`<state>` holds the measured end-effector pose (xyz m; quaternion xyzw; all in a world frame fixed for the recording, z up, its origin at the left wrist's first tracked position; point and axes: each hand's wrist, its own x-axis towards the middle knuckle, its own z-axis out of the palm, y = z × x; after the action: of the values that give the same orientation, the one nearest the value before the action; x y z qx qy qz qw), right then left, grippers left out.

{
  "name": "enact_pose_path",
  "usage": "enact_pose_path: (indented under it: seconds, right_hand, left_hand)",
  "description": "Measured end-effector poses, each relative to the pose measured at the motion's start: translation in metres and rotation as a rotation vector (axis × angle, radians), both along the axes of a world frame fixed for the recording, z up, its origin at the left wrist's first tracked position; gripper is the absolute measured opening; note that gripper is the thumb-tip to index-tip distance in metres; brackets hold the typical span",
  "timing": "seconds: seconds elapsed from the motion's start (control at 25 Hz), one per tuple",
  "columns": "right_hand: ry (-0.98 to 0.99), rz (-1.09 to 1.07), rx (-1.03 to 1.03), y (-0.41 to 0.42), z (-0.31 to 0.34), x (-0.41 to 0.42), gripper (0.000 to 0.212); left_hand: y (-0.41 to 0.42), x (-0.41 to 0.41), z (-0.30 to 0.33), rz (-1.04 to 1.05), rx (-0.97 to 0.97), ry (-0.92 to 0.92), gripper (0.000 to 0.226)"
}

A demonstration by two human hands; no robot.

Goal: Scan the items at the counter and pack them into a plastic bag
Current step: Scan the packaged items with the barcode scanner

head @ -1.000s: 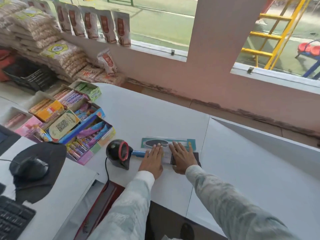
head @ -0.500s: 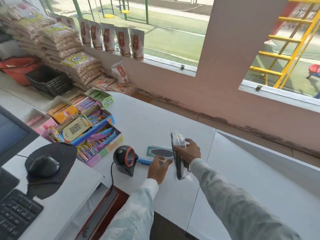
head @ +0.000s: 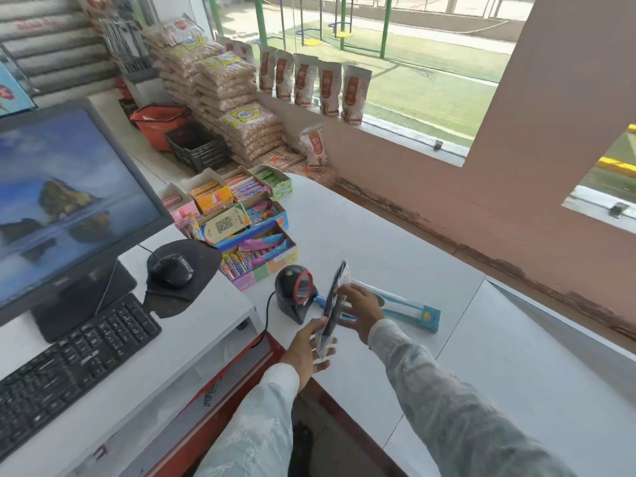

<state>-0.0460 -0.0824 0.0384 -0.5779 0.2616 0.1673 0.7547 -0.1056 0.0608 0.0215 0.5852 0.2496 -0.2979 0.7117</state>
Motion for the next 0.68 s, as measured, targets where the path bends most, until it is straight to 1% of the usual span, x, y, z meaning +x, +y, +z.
enact_pose_path:
  seconds: [0.08,0.16,0.2,0.24,0.28,0.32,0.36,0.4,0.44,0.48,0.52,0.56,0.6,0.68]
  right_hand:
    - [-0.004,0.019,-0.006,-0.002,0.006,-0.001,0.029]
    - [-0.023,0.022,-0.071,-0.011,0.013,-0.005,0.022]
    - [-0.040,0.025,-0.152,-0.018,0.014,-0.008,0.019]
    - [-0.080,0.035,-0.287,-0.029,0.014,-0.014,0.022]
    - [-0.139,0.085,-0.487,-0.044,0.013,-0.024,0.029]
    - [-0.192,0.189,-0.731,-0.062,0.009,-0.036,0.039]
    - [-0.216,0.352,-0.986,-0.079,0.001,-0.049,0.052]
    - [-0.207,0.532,-1.195,-0.098,-0.010,-0.064,0.065]
    - [-0.191,0.695,-1.332,-0.114,-0.021,-0.078,0.074]
    - [-0.172,0.813,-1.407,-0.127,-0.031,-0.093,0.078]
    - [-0.150,0.879,-1.443,-0.135,-0.039,-0.104,0.077]
    - [-0.150,0.877,-1.465,-0.139,-0.042,-0.112,0.076]
    - [-0.162,0.832,-1.486,-0.140,-0.046,-0.115,0.075]
    - [-0.245,0.704,-1.548,-0.134,-0.047,-0.111,0.072]
  left_hand:
    - [-0.004,-0.003,0.003,0.006,-0.007,-0.008,0.044]
    - [-0.012,-0.003,0.003,-0.041,0.009,-0.022,0.041]
    - [-0.016,0.000,0.002,-0.075,0.041,-0.036,0.041]
    - [-0.022,0.003,0.002,-0.098,0.097,-0.057,0.040]
    - [-0.029,0.007,0.000,-0.117,0.198,-0.098,0.038]
    - [-0.035,0.012,-0.005,-0.147,0.366,-0.174,0.035]
    - [-0.039,0.017,-0.011,-0.227,0.594,-0.279,0.032]
    - [-0.043,0.021,-0.017,-0.346,0.830,-0.407,0.032]
    - [-0.045,0.025,-0.022,-0.452,1.017,-0.554,0.034]
    - [-0.048,0.030,-0.026,-0.529,1.142,-0.700,0.039]
    - [-0.049,0.037,-0.030,-0.580,1.225,-0.823,0.044]
    - [-0.050,0.046,-0.037,-0.637,1.287,-0.919,0.049]
    - [-0.049,0.056,-0.042,-0.699,1.345,-0.971,0.053]
    - [-0.044,0.074,-0.050,-0.794,1.427,-0.957,0.057]
